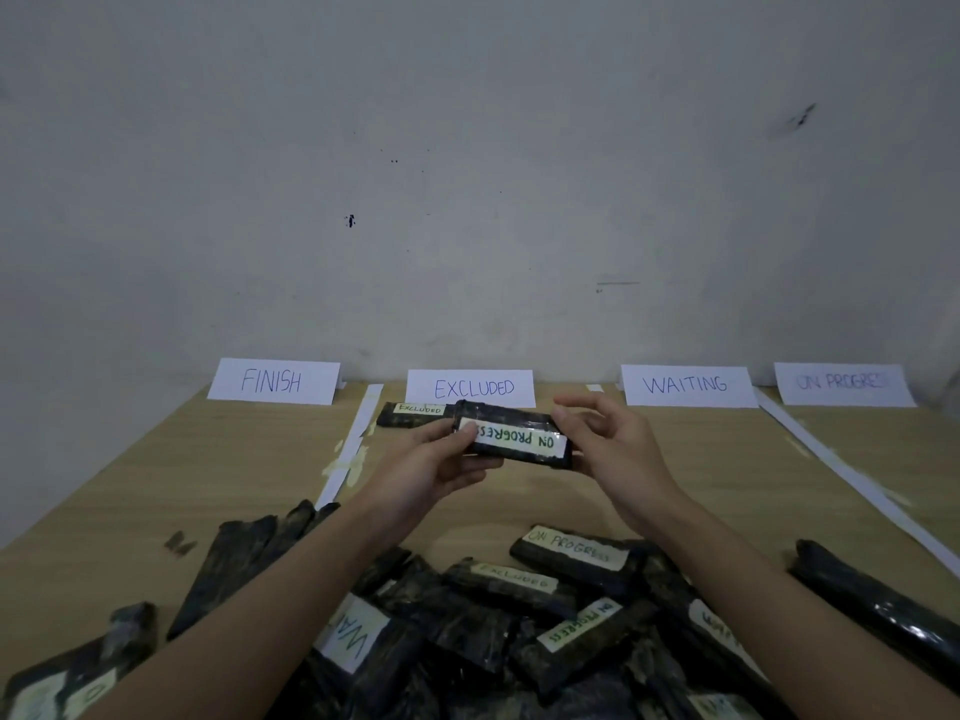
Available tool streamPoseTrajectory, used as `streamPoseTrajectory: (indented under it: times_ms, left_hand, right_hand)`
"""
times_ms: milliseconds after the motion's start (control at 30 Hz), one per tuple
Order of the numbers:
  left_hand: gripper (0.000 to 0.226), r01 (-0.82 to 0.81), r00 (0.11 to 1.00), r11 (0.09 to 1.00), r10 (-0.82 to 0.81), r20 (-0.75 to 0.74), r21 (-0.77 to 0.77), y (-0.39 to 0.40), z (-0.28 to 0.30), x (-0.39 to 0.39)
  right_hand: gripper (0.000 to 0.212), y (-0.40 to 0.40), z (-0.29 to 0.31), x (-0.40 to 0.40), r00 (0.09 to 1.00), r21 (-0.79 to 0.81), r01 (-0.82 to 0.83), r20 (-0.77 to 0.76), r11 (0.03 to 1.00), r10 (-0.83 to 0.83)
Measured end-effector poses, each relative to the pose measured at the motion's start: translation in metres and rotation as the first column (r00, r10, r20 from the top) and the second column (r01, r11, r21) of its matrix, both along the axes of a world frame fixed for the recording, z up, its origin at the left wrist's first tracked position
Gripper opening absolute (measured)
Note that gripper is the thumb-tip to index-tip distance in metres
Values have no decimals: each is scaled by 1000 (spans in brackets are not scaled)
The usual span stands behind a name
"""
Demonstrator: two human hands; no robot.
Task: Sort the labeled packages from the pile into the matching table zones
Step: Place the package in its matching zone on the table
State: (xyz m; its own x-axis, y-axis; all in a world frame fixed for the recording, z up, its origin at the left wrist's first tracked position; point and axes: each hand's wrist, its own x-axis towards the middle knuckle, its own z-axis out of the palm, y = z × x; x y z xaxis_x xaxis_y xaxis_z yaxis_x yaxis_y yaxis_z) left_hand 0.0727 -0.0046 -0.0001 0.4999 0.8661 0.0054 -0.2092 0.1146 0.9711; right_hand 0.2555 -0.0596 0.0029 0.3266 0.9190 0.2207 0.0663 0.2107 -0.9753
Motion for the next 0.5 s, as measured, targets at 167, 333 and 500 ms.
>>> streamPoseTrajectory:
  times_ms: [167,333,500]
  left_hand:
    - [14,-162,986,987,161,41,11,2,5,7]
    - [23,-207,977,969,211,-13,138,1,13,15]
    - [8,-96,979,968,134,-155,233,-10,6,18]
  right_hand:
    - [11,-4,1,-5,996,-19,-84,-16,996,84]
    - [15,-10,-3,-17,970,-168,-230,43,958,240]
    - [10,-11,-9,-25,920,-106,-180,-369,978,129]
